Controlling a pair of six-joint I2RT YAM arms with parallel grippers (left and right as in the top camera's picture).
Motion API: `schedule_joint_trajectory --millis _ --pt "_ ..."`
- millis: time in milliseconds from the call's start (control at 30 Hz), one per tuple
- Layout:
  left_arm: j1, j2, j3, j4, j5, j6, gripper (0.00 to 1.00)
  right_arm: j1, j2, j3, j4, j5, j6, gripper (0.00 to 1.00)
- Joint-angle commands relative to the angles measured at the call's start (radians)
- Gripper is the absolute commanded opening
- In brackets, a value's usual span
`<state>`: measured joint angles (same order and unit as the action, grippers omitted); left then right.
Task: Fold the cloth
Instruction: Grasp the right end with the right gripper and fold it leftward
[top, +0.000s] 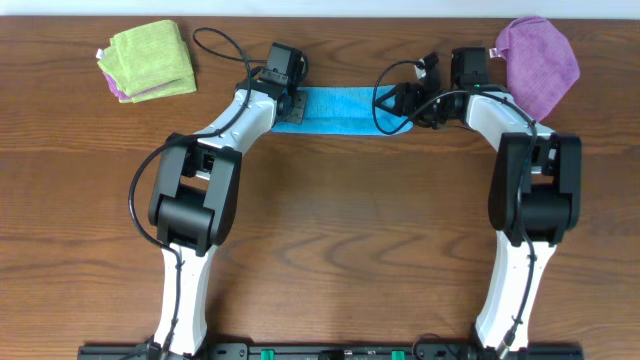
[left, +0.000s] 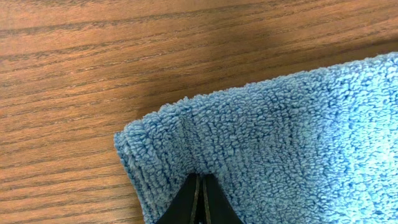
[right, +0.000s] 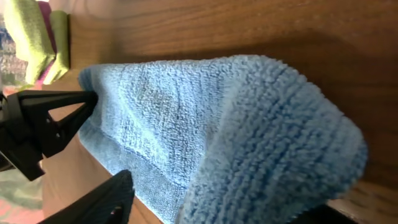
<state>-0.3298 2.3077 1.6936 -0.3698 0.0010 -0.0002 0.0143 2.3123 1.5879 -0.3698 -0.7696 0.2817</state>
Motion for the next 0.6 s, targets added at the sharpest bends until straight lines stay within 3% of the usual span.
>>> schedule_joint_trajectory --millis 0,33,133,167,400,567 --pt "-0.004 0.044 -0.051 -0.034 0.045 -0.008 0.06 0.000 0.103 -0.061 -0.042 0.127 0.017 0.61" --pt "-0.004 0.044 -0.051 -0.034 0.045 -0.008 0.06 -0.003 0.103 -0.061 -0.043 0.133 0.017 0.54" --pt "-0.004 0.044 -0.051 -0.034 0.045 -0.008 0.06 -0.019 0.103 -0.060 -0.042 0.138 0.017 0.10" --pt "-0.004 0.044 -0.051 -0.034 0.045 -0.008 0.06 -0.024 0.103 -0.058 -0.042 0.138 0.018 0.02" --pt "-0.004 0.044 -0.051 -0.045 0.045 -0.023 0.06 -0.034 0.100 0.011 -0.092 0.118 0.025 0.02" --pt "-0.004 0.044 -0.051 -0.045 0.052 -0.041 0.06 -0.019 0.097 0.161 -0.220 0.095 0.006 0.01"
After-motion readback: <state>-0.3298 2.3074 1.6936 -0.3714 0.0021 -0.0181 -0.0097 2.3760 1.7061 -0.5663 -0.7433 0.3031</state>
